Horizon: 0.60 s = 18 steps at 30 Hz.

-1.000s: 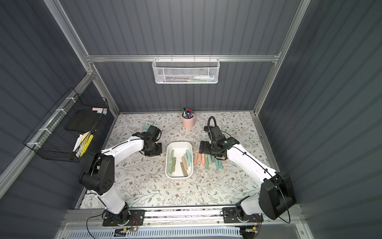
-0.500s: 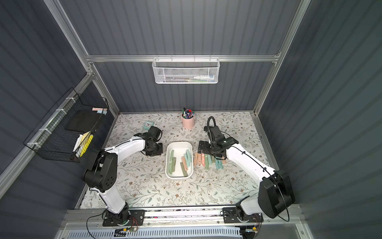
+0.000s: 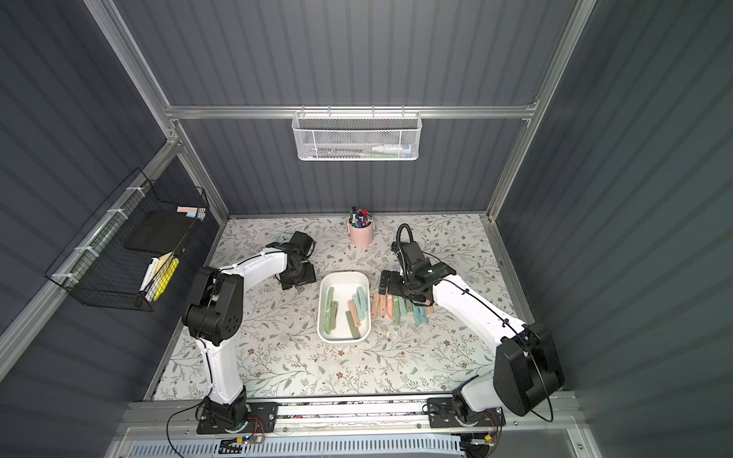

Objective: Take the fruit knife out of the storage box
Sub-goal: Place the fruit knife at the center of the board.

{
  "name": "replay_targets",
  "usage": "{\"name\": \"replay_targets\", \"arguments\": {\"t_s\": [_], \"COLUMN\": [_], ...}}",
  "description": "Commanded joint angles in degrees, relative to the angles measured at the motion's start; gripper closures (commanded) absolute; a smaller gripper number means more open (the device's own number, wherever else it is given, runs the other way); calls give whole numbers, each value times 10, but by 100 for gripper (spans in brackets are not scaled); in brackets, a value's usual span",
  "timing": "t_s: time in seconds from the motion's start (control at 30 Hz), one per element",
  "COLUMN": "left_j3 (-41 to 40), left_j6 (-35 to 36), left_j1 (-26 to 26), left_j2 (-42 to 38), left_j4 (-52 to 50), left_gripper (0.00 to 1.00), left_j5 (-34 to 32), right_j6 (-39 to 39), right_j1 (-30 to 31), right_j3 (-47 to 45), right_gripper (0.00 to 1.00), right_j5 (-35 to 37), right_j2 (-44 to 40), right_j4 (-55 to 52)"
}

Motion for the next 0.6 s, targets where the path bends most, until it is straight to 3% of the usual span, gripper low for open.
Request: {"name": "replay_targets", "arguments": {"t_s": [0.0,0.27,0.43,0.57], "left_j3": [29,35,-1,-72], "left_j6": [-39,-36,-29,-11], "left_j1": [9,22,24,18], "left_j2": [21,54,46,16], "left_j4": [-34,-30,-15,1], "left_gripper": [29,44,66,70], "left_j5": [-12,22,35,28], "right_j6": [0,5,5,6], "right_j1": [2,2,2,2], "right_j3": [3,-2,0,4], "right_gripper": [1,1,1,1], "right_j5": [14,19,16,18], "right_j2": [-17,-18,-15,-13], "right_j4": [-14,-12,-10,-11]}}
